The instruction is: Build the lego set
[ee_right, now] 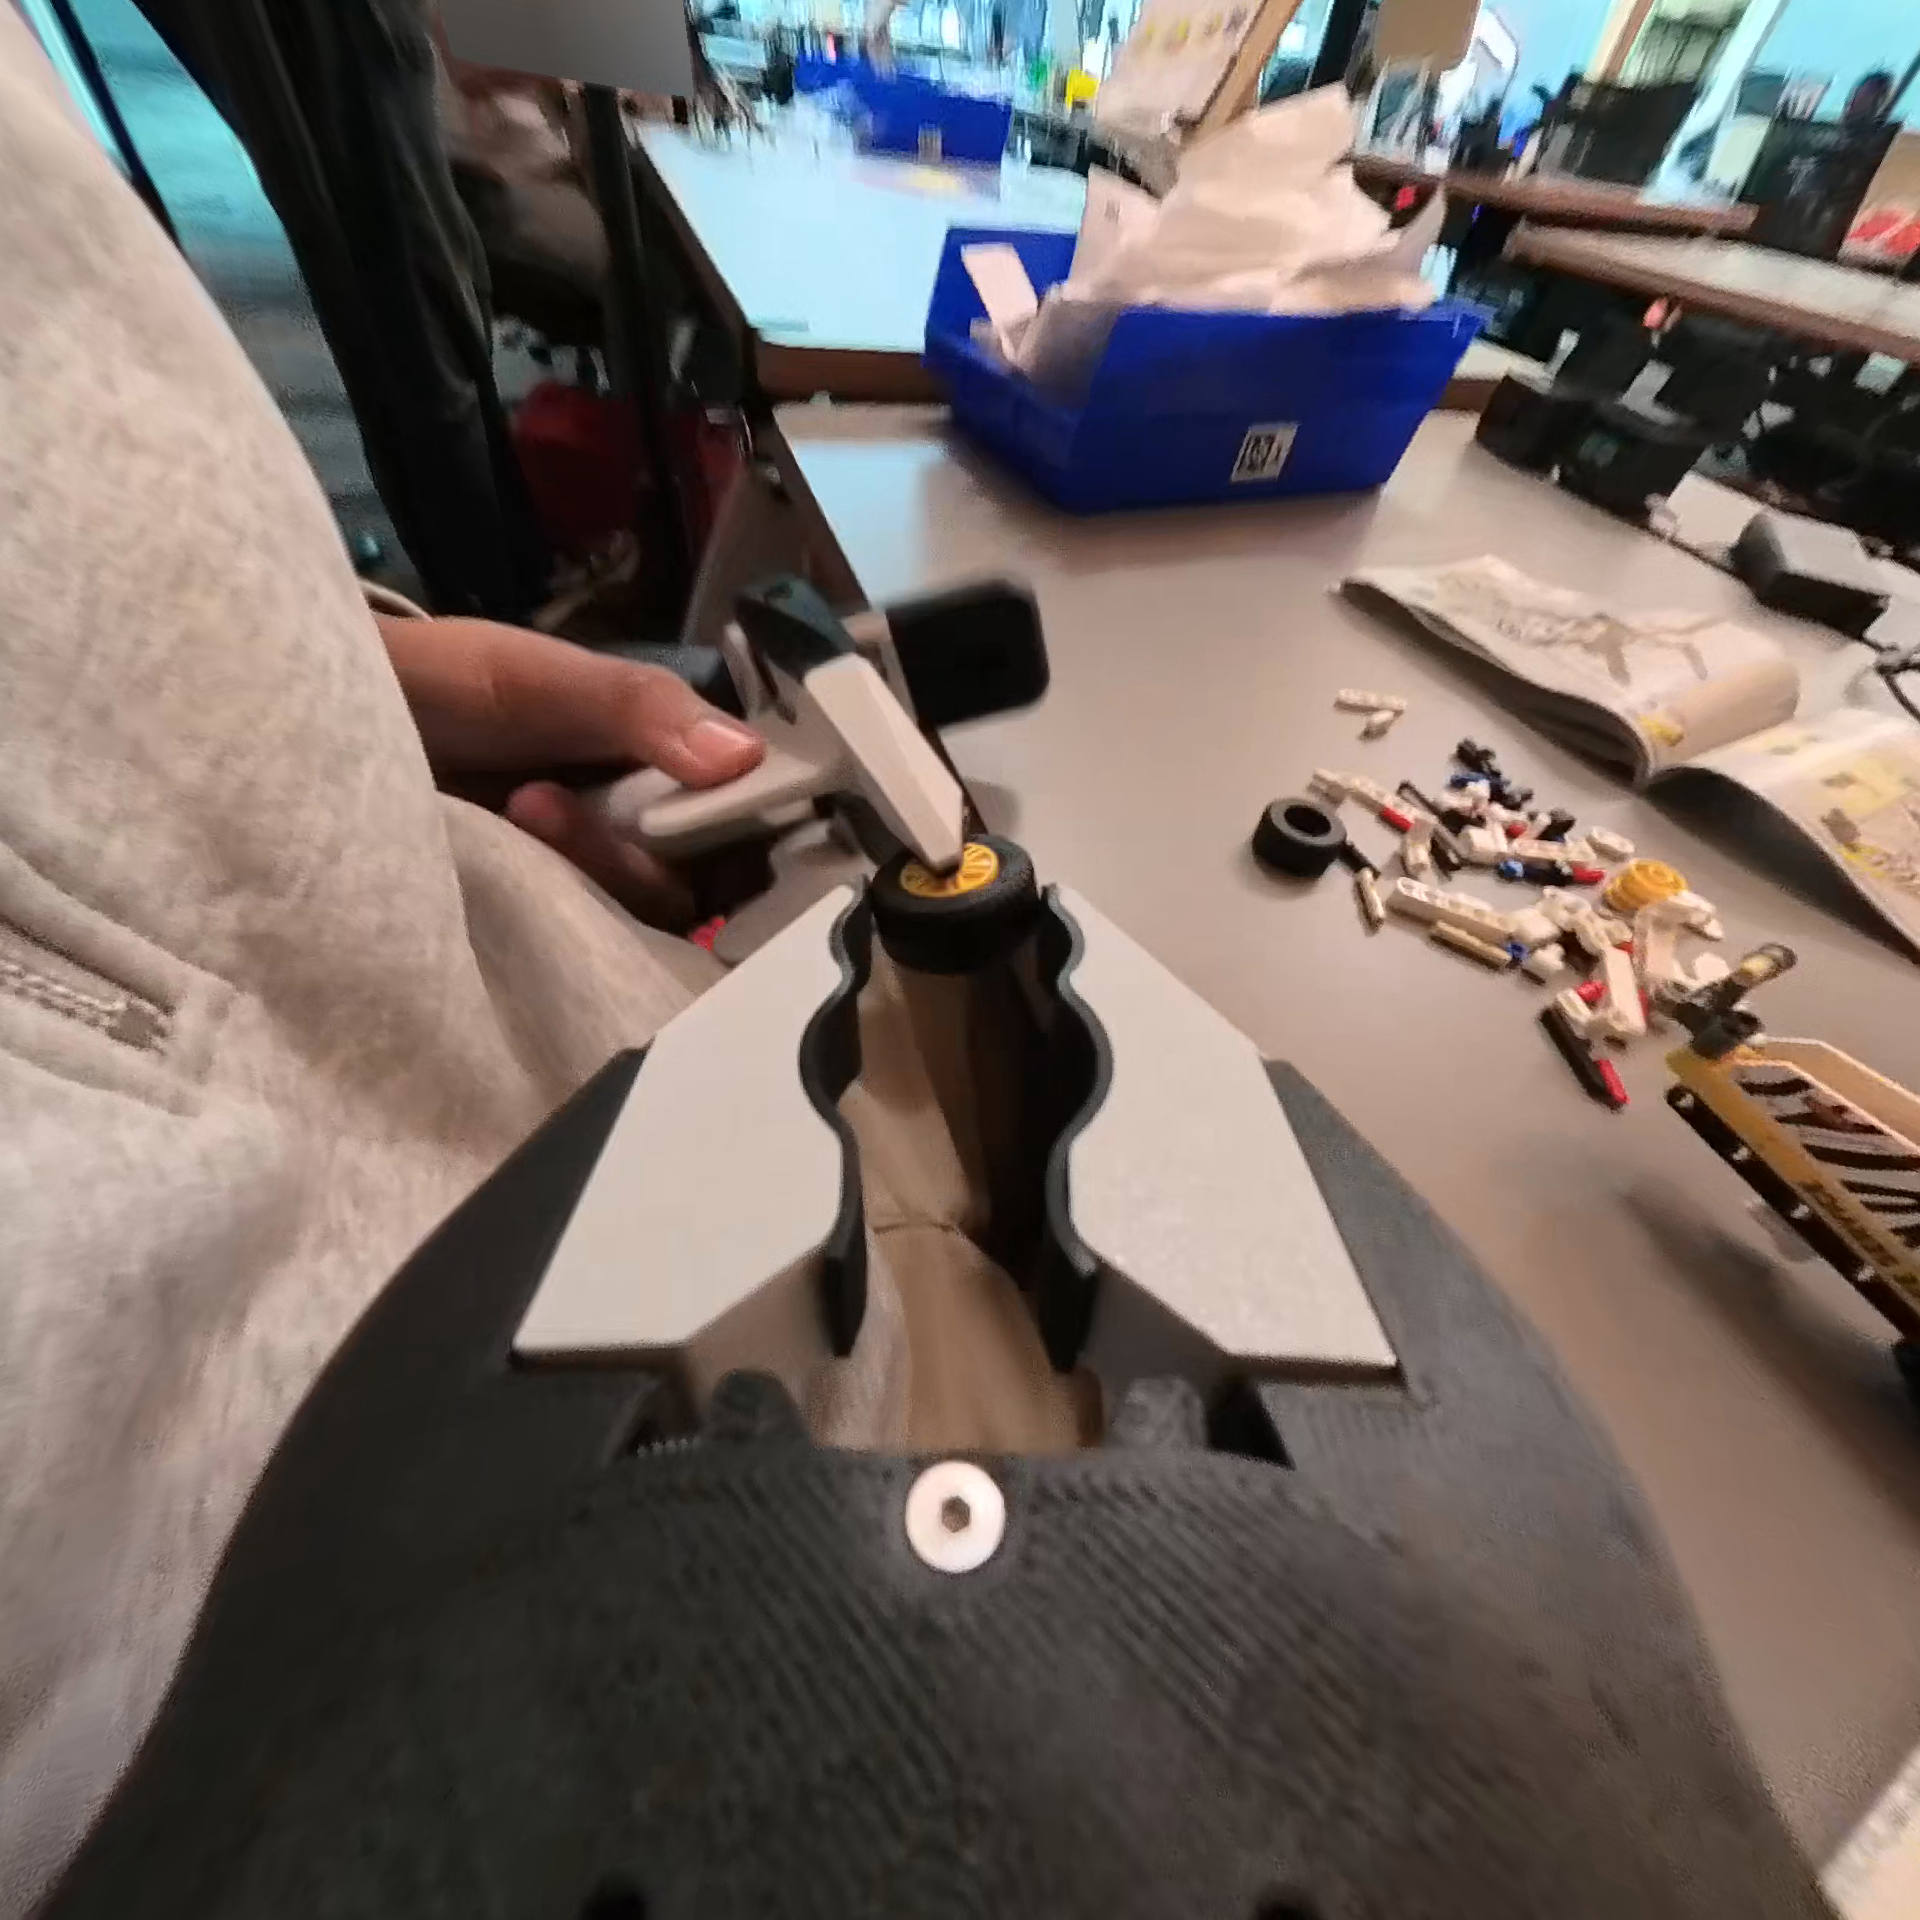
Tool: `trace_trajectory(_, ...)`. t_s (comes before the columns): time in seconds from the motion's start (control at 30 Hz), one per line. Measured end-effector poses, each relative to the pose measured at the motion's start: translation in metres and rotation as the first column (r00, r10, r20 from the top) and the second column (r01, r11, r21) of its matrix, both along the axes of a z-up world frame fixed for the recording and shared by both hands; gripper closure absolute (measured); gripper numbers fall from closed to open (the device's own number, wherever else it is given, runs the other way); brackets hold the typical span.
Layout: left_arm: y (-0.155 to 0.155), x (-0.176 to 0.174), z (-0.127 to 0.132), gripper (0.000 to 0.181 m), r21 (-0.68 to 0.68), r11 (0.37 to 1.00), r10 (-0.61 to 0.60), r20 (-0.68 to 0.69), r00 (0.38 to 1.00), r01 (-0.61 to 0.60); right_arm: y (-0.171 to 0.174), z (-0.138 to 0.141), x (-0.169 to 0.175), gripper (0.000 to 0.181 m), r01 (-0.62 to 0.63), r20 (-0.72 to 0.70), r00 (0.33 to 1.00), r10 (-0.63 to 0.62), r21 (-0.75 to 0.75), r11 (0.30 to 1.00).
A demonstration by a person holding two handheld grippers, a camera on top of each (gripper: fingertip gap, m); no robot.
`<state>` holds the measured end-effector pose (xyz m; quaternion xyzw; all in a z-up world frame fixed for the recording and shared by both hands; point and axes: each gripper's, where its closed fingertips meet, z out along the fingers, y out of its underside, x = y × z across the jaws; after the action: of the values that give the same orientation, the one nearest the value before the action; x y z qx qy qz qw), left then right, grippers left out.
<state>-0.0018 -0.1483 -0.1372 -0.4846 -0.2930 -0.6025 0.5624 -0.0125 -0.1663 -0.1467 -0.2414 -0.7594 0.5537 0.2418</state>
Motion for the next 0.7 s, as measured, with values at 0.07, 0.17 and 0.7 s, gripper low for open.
trace_trajectory(0.07, -0.002, 0.004, 0.009, 0.166, 0.083, 0.995, -0.063, 0.115, 0.991, 0.053, -0.001, 0.009, 0.004, 0.152, -0.032, -0.049, 0.998, 0.029, -0.072, 0.997)
trace_trajectory(0.17, 0.002, 0.016, 0.009, 0.167, 0.078, 0.989, -0.138, 0.13, 0.982, 0.128, -0.004, 0.015, 0.012, 0.149, -0.094, -0.12, 0.989, 0.081, -0.108, 0.99)
trace_trajectory(0.7, -0.001, 0.026, 0.013, 0.167, 0.122, 0.969, -0.232, 0.165, 0.959, 0.213, -0.011, 0.019, 0.022, 0.151, -0.214, -0.083, 0.976, 0.2, -0.233, 0.949)
